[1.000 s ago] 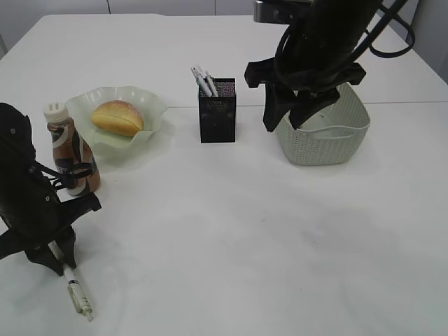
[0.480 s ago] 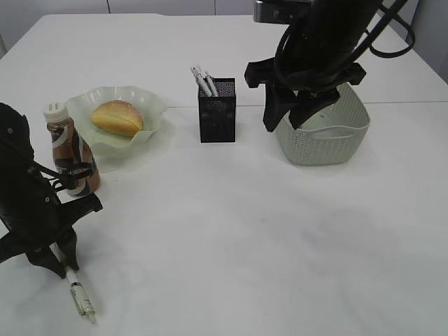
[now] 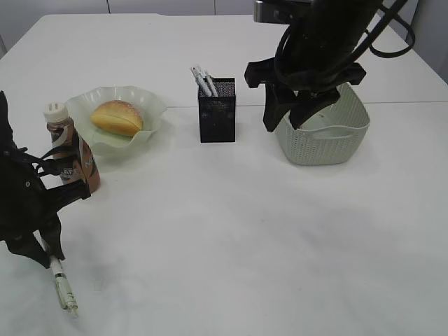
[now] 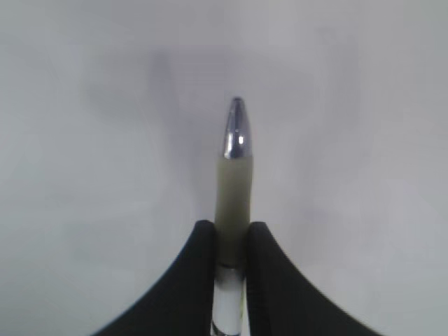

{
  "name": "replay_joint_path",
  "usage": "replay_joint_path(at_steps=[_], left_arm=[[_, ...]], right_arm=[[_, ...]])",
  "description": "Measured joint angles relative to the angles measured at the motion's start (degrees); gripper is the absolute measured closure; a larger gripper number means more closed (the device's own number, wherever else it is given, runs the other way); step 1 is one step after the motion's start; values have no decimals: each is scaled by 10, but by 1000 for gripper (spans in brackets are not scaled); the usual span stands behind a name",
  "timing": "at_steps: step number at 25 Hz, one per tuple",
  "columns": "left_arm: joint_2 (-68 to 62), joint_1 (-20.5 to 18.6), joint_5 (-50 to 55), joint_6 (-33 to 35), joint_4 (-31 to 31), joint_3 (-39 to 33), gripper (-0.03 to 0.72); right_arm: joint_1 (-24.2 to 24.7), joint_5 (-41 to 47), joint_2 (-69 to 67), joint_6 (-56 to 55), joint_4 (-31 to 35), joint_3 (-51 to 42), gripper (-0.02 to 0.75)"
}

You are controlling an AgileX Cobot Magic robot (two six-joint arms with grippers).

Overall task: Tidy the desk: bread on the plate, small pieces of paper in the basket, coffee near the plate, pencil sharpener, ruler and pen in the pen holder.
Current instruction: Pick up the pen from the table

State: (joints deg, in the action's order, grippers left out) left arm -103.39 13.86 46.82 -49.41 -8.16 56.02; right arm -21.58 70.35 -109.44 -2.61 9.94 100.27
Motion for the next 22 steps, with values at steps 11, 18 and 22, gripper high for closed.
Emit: replay_joint_path(at_steps=[11, 18, 22], left_arm=[[93, 0, 88, 1, 3, -1, 627], [138, 0, 153, 15, -8, -1, 626], [146, 0, 179, 40, -42, -2, 626]], right_arm=[[0, 0, 0, 2, 0, 0, 391], [0, 0, 0, 6, -18, 0, 391], [0, 0, 0, 8, -23, -3, 391]])
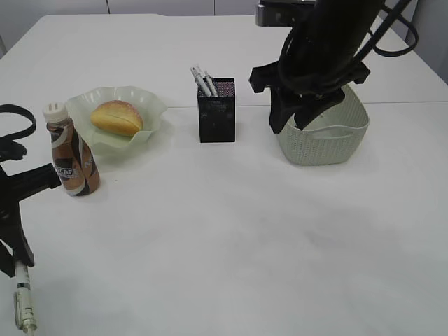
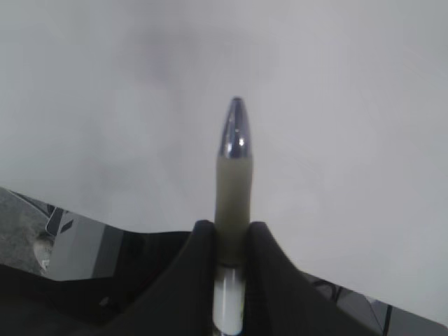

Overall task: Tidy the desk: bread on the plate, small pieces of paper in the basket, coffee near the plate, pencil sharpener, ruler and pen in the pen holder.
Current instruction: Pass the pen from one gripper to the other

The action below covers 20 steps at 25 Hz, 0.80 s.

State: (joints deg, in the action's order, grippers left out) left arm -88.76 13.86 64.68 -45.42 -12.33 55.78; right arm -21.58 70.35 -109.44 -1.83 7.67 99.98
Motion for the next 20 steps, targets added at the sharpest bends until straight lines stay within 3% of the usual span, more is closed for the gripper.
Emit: replay_joint_path(at_steps=[6, 14, 20], left_arm=[[10, 0, 7, 28, -29, 0, 626], [11, 0, -14, 56, -76, 0, 624], [11, 0, -39, 82, -146, 0, 622]], right_arm=[[0, -73, 26, 18, -2, -76, 391], [0, -292, 126, 24, -42, -294, 391], [0, -449, 212, 25, -73, -396, 391]])
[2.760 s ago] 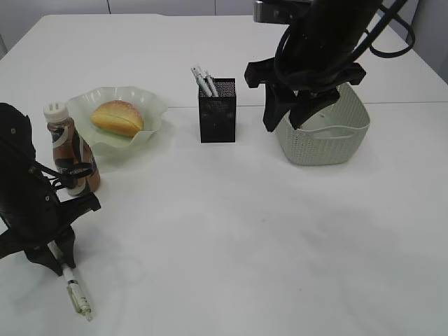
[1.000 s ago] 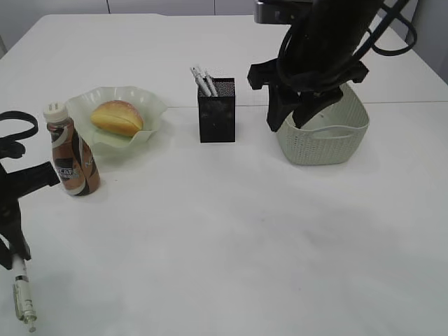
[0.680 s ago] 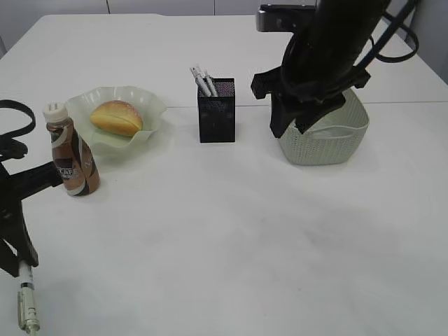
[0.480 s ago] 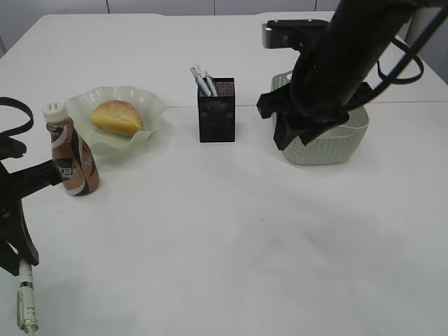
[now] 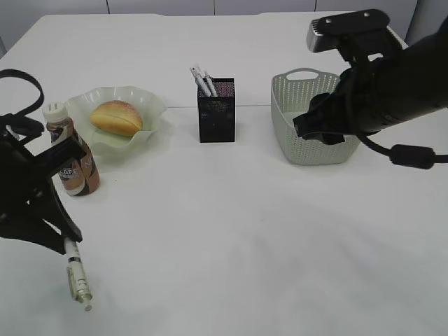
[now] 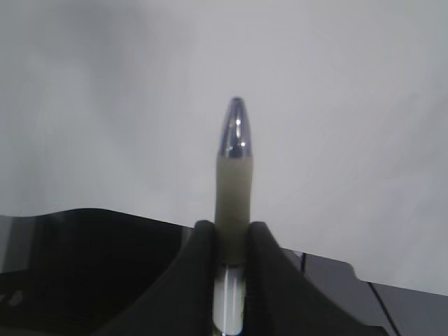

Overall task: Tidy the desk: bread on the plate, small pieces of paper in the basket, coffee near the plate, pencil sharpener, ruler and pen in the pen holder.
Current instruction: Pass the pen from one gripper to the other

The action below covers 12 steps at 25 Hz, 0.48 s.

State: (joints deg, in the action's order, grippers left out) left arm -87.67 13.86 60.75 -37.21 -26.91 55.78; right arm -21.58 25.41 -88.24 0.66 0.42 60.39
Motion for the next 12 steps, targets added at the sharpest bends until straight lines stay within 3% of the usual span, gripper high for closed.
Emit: replay_joint_path(at_steps=[4, 12], left_arm=[[0, 0, -21, 31, -70, 0, 622], [0, 0, -61, 94, -185, 0, 620]], right_arm=[[0, -49, 36, 0, -12, -31, 391], [0, -61, 46, 1, -22, -36, 393]])
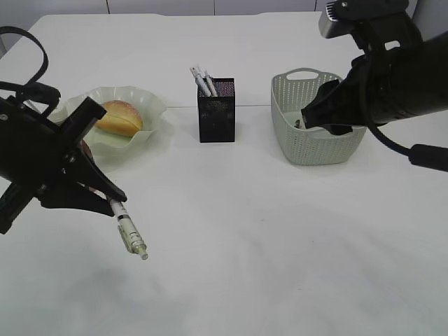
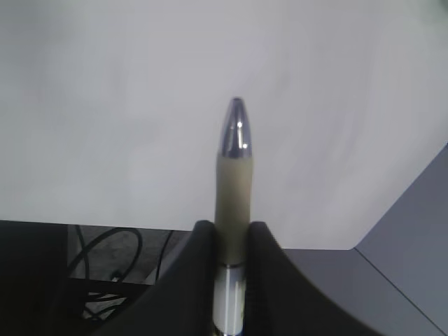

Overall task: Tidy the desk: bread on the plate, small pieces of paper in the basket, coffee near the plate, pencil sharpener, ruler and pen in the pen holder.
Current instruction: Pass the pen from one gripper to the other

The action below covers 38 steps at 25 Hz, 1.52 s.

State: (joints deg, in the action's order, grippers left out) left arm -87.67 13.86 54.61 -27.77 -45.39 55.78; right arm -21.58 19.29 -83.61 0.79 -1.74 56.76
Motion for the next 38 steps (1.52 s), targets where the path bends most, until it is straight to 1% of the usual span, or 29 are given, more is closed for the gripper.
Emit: replay_joint_path(at_steps=[3, 5, 11, 15, 19, 23, 26, 28, 30, 34, 38], left_arm=[[0, 0, -13, 12, -25, 0, 620], [0, 0, -24, 29, -52, 0, 619], [0, 0, -82, 97, -193, 0, 617], [0, 0, -106, 140, -268, 0, 616], [0, 0, -124, 198, -362, -1, 613], [0, 0, -134, 270, -468, -2, 611], [0, 0, -135, 313, -531, -2, 611], [0, 0, -136, 332, -552, -2, 610], [0, 0, -136, 340, -558, -1, 608], [0, 0, -136, 345, -562, 7, 606], [0, 0, -137, 345, -564, 14, 606]], right_arm=[[0, 0, 3, 0, -3, 0, 394], [0, -3, 9, 2, -6, 0, 394], [0, -20, 34, 3, -19, 0, 395], [0, -46, 45, 4, -22, -2, 395], [-1, -98, 60, 4, -26, -20, 395], [-2, -166, 82, 5, -34, -73, 395], [-3, -227, 102, 7, -50, -121, 395], [-7, -263, 114, 7, -63, -150, 395], [-16, -288, 118, 7, -81, -168, 395], [-28, -323, 120, 7, -140, -177, 395], [-29, -370, 120, 4, -157, -177, 395]])
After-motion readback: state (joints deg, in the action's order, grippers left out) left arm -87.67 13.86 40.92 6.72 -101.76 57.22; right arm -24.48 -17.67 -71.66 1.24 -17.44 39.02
